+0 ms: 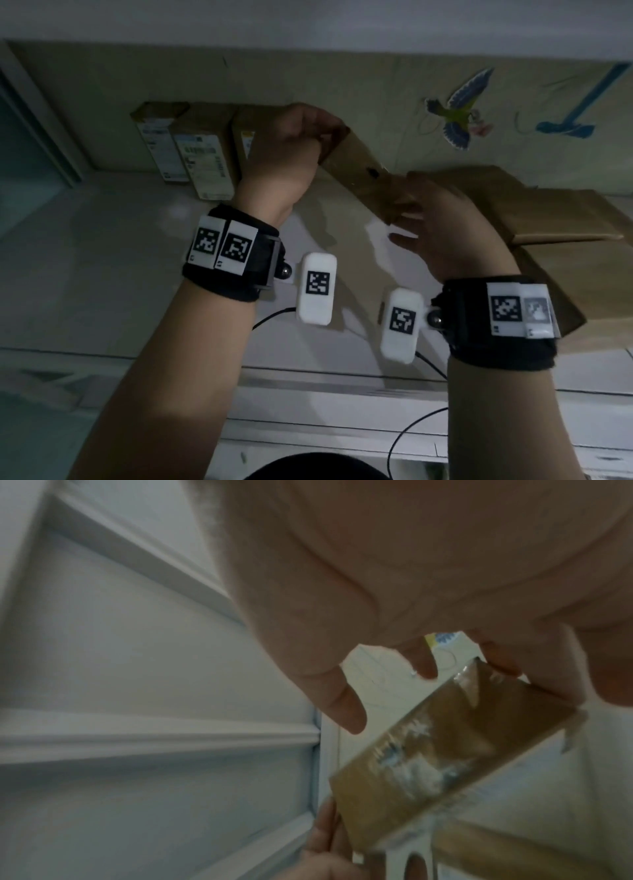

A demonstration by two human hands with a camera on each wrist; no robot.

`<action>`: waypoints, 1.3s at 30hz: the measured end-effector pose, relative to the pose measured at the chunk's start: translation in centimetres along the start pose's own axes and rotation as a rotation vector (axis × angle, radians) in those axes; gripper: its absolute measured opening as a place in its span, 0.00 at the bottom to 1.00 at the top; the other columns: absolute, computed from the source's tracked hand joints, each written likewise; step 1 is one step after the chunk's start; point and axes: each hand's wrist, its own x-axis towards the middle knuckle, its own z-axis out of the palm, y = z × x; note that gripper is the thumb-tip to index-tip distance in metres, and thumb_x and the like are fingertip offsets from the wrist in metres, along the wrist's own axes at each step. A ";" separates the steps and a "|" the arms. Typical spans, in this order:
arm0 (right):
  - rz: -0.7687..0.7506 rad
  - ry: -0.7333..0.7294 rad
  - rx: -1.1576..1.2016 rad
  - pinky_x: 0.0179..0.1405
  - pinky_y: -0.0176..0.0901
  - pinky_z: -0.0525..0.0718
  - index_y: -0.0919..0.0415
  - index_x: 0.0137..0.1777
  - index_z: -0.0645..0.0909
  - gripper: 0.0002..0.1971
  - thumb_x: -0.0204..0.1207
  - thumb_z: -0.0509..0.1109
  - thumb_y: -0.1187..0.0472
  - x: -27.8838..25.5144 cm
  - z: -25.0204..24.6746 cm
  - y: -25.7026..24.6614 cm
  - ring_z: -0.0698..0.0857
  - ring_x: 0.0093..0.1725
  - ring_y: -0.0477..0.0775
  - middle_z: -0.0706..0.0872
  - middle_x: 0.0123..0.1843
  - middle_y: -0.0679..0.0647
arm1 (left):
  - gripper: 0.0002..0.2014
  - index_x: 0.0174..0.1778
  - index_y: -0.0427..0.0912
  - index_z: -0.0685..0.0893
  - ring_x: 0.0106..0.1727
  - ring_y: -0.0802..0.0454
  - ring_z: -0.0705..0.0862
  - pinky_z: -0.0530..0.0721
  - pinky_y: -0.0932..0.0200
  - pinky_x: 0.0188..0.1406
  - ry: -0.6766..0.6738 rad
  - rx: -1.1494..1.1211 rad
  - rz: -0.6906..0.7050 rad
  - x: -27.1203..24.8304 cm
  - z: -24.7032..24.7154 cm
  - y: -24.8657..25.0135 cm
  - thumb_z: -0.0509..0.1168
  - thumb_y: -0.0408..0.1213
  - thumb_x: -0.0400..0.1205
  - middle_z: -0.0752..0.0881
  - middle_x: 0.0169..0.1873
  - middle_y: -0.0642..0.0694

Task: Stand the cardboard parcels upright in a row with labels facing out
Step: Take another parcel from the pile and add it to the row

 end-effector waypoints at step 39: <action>0.103 -0.402 0.225 0.29 0.41 0.74 0.56 0.56 0.87 0.35 0.85 0.51 0.27 -5.1 -3.7 1.2 0.75 0.26 0.55 0.84 0.33 0.61 | 0.22 0.63 0.54 0.87 0.57 0.53 0.95 0.92 0.50 0.52 0.008 -0.132 -0.138 -8.5 2.7 0.7 0.65 0.65 0.83 0.95 0.51 0.55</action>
